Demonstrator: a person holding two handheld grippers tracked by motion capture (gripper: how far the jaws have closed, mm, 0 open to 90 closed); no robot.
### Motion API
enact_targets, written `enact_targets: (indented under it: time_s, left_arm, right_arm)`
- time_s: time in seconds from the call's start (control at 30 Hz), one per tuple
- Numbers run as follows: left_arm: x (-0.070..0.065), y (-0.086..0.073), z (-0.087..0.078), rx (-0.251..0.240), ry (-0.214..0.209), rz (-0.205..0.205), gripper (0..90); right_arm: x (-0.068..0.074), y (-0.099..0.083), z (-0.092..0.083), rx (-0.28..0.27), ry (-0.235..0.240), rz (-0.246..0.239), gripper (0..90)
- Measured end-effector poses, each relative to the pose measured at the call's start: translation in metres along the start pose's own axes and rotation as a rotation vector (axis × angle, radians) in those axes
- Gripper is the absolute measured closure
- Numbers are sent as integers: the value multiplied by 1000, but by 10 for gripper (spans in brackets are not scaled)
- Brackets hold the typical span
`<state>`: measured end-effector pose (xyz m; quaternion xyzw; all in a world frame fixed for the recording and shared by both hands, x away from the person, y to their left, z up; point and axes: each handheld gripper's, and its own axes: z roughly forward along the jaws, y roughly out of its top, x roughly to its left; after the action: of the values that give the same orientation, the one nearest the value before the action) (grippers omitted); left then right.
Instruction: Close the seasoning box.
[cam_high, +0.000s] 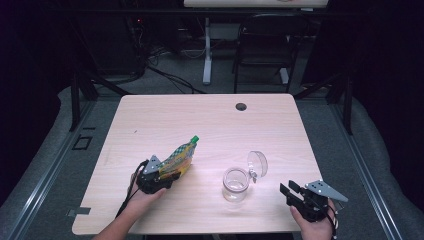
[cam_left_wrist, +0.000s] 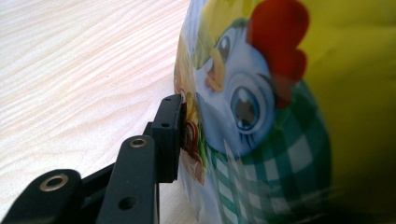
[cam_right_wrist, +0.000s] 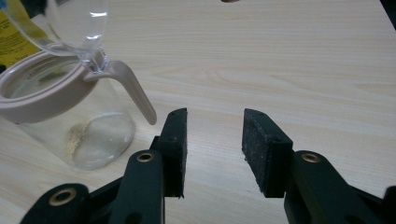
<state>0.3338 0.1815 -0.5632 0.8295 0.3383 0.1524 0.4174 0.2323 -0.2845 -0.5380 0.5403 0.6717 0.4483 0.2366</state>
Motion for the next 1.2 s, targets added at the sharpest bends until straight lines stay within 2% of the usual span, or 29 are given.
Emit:
enact_targets:
  time_s: [0.13, 0.23, 0.27, 0.3, 0.4, 0.5, 0.53, 0.6, 0.73, 0.83, 1.2]
  left_arm:
    - [-2, 1, -1, -7, 2, 12, 604]
    - [-5, 3, -1, -5, 9, 39, 604]
    - [-5, 3, -1, -5, 9, 39, 605]
    - [-8, 3, -2, 4, 18, 57, 605]
    - [-10, 4, -2, 4, 20, 70, 605]
    - [-13, 5, -3, 3, 29, 80, 605]
    - [-14, 5, -3, 3, 35, 91, 605]
    - [-16, 6, -4, 2, 37, 100, 605]
    - [-17, 6, -4, -3, 42, 104, 606]
    - [-19, 7, -5, 5, 58, 117, 606]
    - [-21, 9, -7, 10, 69, 139, 606]
  right_arm:
    - [9, 4, -4, -23, 11, -35, 606]
    - [19, 6, -7, -53, 10, -80, 601]
    - [19, 6, -7, -53, 10, -80, 601]
    - [26, 8, -9, -57, 5, -127, 601]
    - [32, 9, -9, -55, 9, -158, 611]
    - [35, 9, -9, -31, 18, -162, 617]
    - [37, 9, -9, -12, 27, -145, 624]
    - [39, 9, -11, -14, 27, -144, 636]
    - [42, 11, -14, -16, 38, -159, 670]
    - [44, 12, -16, -17, 78, -169, 713]
    - [54, 13, -15, 15, 142, -218, 739]
